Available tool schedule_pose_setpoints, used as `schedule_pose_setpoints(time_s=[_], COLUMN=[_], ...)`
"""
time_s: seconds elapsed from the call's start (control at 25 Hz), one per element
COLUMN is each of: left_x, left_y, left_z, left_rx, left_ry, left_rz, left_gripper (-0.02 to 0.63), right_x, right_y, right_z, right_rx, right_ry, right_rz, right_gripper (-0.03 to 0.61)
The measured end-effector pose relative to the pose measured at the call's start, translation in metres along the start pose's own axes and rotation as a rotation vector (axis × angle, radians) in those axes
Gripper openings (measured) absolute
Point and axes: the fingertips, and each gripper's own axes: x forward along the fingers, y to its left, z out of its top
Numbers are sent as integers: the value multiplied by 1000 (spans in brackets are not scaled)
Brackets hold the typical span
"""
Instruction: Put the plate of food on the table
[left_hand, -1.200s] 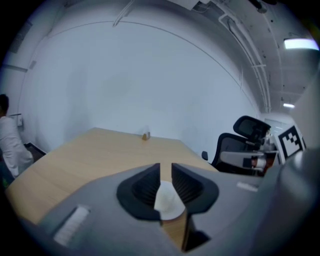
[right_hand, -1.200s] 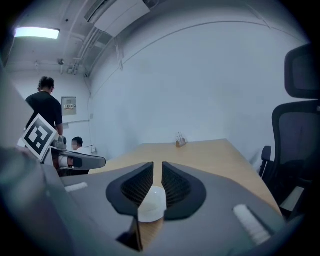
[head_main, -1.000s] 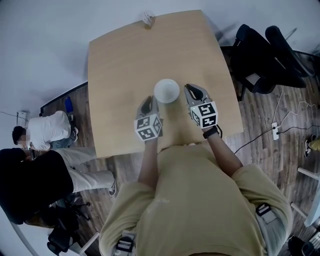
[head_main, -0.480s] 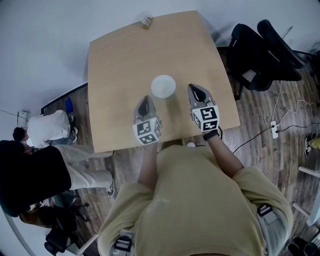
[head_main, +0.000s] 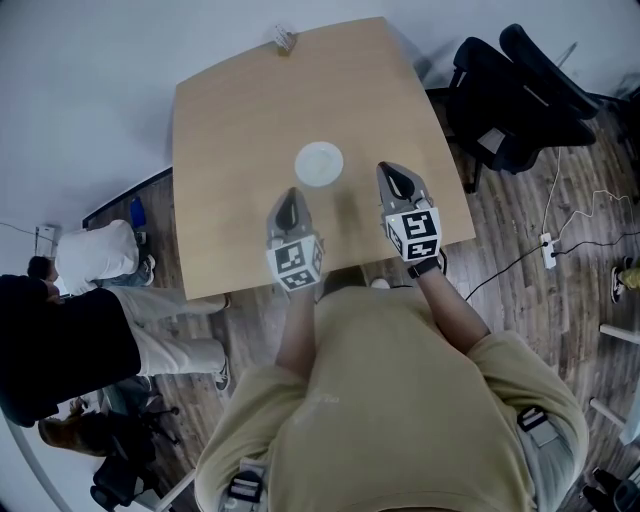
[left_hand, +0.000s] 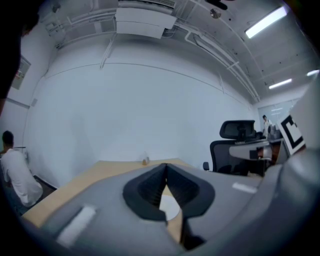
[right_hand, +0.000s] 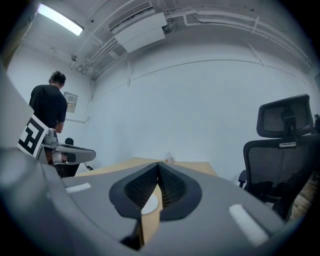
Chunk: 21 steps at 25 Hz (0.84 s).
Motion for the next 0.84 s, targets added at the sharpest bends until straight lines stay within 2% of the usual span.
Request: schedule_pose_setpoints(time_s=[0.84], left_x=[-16], left_y=[-30], left_z=[4], left_rx=[2], left_ry=[-13], left_rz=[-20], left_gripper=[2], right_x=[-36], right_y=[-14], right_z=[-3], right_rx=[28], right_ry=[-23], right_rz=[-38], right_gripper=[5])
